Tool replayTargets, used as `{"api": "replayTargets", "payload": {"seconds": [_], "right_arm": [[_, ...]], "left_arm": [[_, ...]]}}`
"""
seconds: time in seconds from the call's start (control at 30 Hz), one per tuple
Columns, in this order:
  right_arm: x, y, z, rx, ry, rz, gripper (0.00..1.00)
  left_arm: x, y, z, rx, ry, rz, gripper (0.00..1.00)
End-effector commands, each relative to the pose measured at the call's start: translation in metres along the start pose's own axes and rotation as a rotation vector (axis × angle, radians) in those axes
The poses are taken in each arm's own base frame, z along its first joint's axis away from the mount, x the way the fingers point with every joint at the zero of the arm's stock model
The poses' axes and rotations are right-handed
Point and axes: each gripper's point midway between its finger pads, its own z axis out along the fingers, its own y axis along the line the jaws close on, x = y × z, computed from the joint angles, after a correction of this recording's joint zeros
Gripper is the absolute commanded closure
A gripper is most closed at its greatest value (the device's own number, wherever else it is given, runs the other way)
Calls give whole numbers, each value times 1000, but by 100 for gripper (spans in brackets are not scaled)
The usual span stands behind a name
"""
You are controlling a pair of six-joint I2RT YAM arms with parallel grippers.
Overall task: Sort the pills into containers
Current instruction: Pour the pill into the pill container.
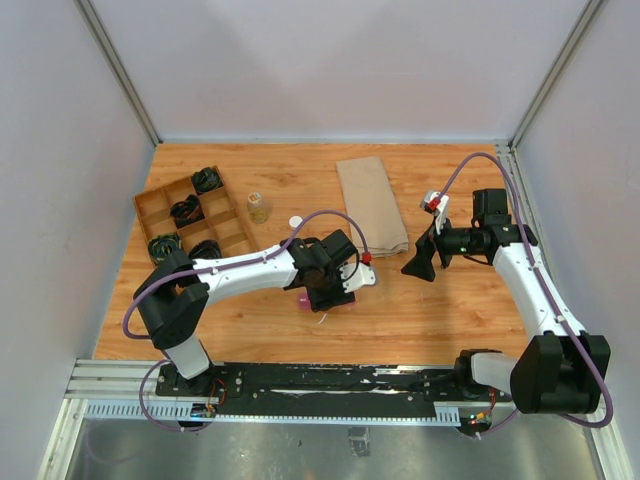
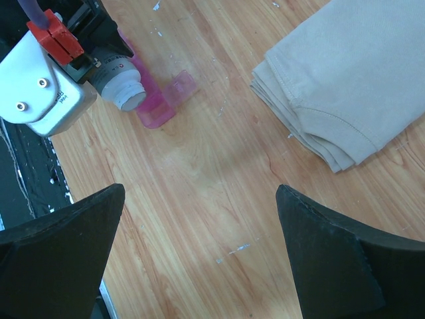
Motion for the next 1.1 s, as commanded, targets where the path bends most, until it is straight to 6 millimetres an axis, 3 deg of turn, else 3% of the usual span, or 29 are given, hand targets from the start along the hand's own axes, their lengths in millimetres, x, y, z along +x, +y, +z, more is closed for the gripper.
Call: {"api": "replayTargets", "payload": {"seconds": [0.0, 1.07], "right_arm": [[-6, -1, -4, -8, -16, -4, 1], [-6, -1, -5, -8, -19, -2, 1]], "left_arm": [[-11, -2, -6, 8, -21, 25, 100], [-14, 5, -8, -9, 24, 31, 100]]}}
